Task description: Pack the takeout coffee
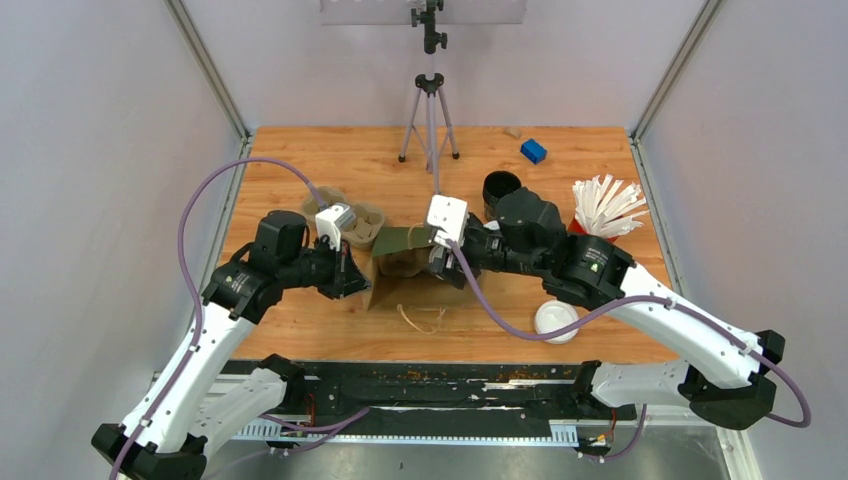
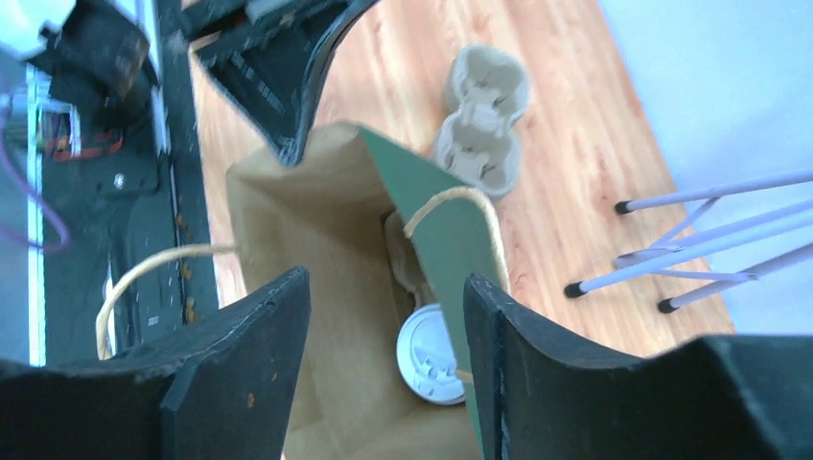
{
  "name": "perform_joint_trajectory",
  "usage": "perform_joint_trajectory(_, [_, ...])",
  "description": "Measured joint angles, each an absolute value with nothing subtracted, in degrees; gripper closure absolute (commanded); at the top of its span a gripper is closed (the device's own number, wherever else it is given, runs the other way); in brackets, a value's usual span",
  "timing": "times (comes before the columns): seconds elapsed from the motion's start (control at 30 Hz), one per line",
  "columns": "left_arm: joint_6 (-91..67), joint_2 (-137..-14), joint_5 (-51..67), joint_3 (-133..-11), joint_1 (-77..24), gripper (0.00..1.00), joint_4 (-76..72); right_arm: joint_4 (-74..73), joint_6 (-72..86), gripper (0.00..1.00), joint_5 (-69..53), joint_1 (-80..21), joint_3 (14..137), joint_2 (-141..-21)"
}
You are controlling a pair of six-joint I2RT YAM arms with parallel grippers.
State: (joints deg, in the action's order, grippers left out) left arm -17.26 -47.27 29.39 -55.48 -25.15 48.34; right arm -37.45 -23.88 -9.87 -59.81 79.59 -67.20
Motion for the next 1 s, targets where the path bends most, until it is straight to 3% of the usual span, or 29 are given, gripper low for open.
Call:
perform_joint_trajectory(0.13, [-17.43,-47.42,29.23,-55.86,-25.15,1.00,48.36,-33.12,-21.23,0.24,-4.51,-59.88,81.67,-66.87])
perform_joint_trajectory(0.2, [-17.47,-47.42,29.19,-55.86,-25.15,1.00,48.45,-31.77,-20.82,0.04,0.16,-59.81,82.61,-66.94])
perform_joint_trajectory(0.23, [-17.50,-47.42,29.17,-55.86,-25.15,1.00,48.47,-31.24,-20.51,0.01,2.96,-59.72,83.31,-67.09])
perform_joint_trajectory(0.57, [-17.47,-47.37,28.51,-56.86,-25.15,1.00,49.98,-30.81,-17.80,0.00,22.65,-54.13,93.82,-74.70])
perform_joint_trajectory(0.7, [-17.47,-47.29,28.16,-57.17,-25.15,1.00,50.85,-33.34,-13.91,0.08,24.08,-47.40,93.73,-75.99])
perform_joint_trajectory(0.87, [-17.50,-47.18,27.99,-57.19,-25.15,1.00,51.96,-33.01,-7.84,0.10,19.99,-33.74,85.06,-73.56])
perform_joint_trajectory(1.0, [-17.50,-47.07,27.97,-57.65,-25.15,1.00,52.51,-31.86,-5.78,0.10,16.03,-28.88,75.18,-72.18])
